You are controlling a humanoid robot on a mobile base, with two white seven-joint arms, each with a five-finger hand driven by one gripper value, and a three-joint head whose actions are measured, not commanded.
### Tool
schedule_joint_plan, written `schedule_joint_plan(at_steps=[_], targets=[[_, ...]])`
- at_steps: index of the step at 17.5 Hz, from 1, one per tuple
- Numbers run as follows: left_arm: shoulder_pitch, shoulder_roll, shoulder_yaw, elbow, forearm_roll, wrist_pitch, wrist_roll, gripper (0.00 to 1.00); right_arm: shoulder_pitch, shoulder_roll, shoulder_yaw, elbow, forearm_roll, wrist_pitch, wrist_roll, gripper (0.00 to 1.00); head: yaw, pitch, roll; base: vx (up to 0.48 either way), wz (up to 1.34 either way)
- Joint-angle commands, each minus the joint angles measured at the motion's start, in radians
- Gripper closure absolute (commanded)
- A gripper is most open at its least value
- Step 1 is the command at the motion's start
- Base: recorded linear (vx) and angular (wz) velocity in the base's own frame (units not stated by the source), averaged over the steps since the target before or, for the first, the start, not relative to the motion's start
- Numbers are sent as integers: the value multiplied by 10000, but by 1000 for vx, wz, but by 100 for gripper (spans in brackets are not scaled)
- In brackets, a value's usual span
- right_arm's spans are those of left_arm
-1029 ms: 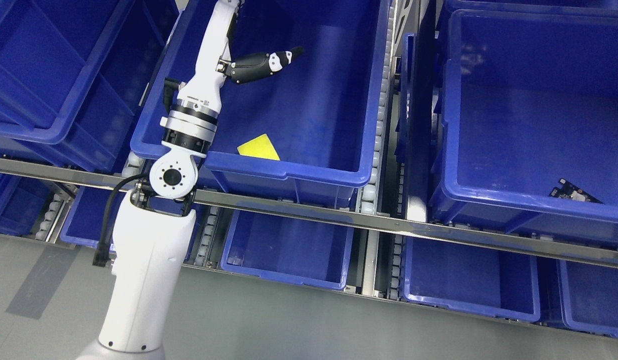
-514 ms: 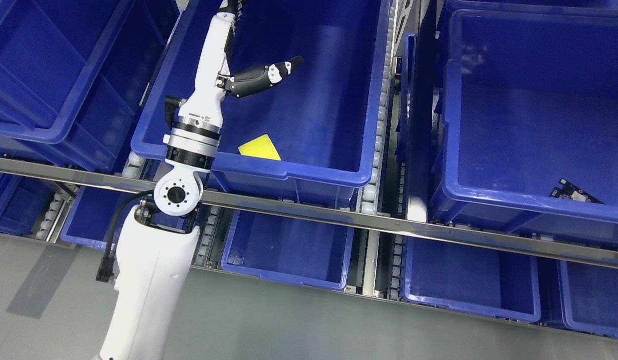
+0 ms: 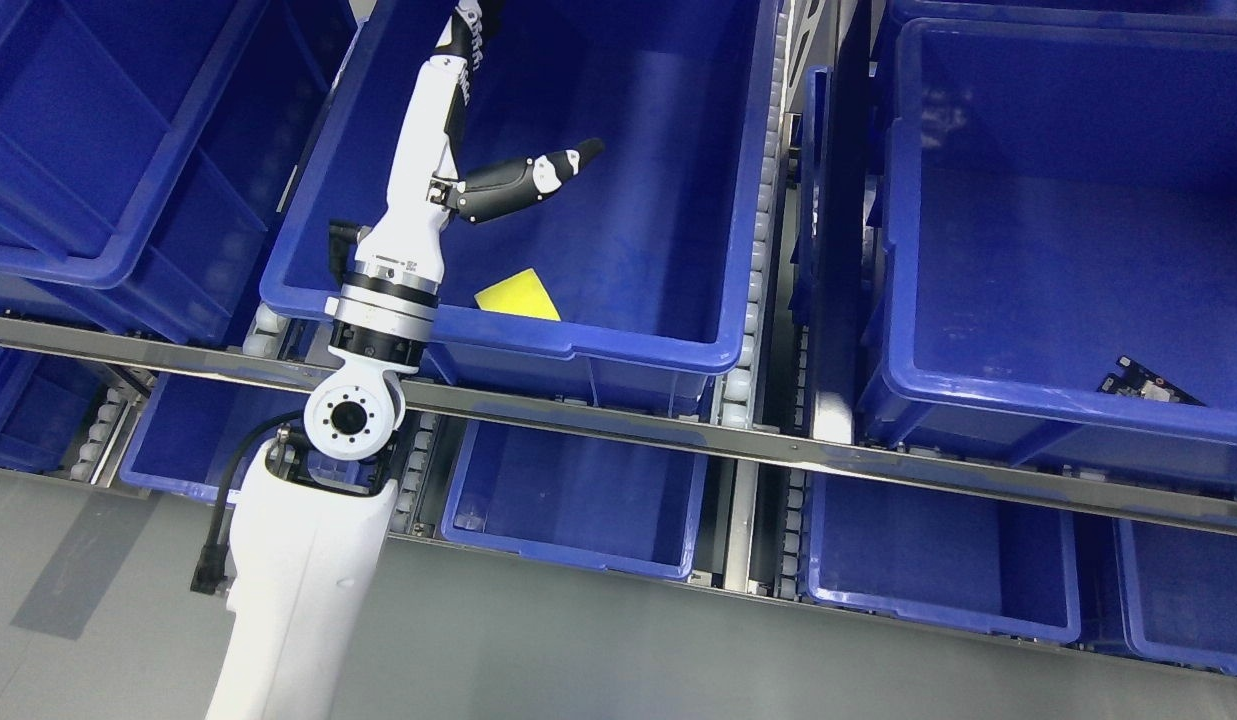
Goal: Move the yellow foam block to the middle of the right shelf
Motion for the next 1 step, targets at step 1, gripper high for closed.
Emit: schedule_joint_plan(at_steps=[1], targets=[[241, 175, 612, -448, 30, 5, -34, 0, -15, -175, 0, -175, 0, 7, 6, 0, 0, 0, 0, 0, 0]])
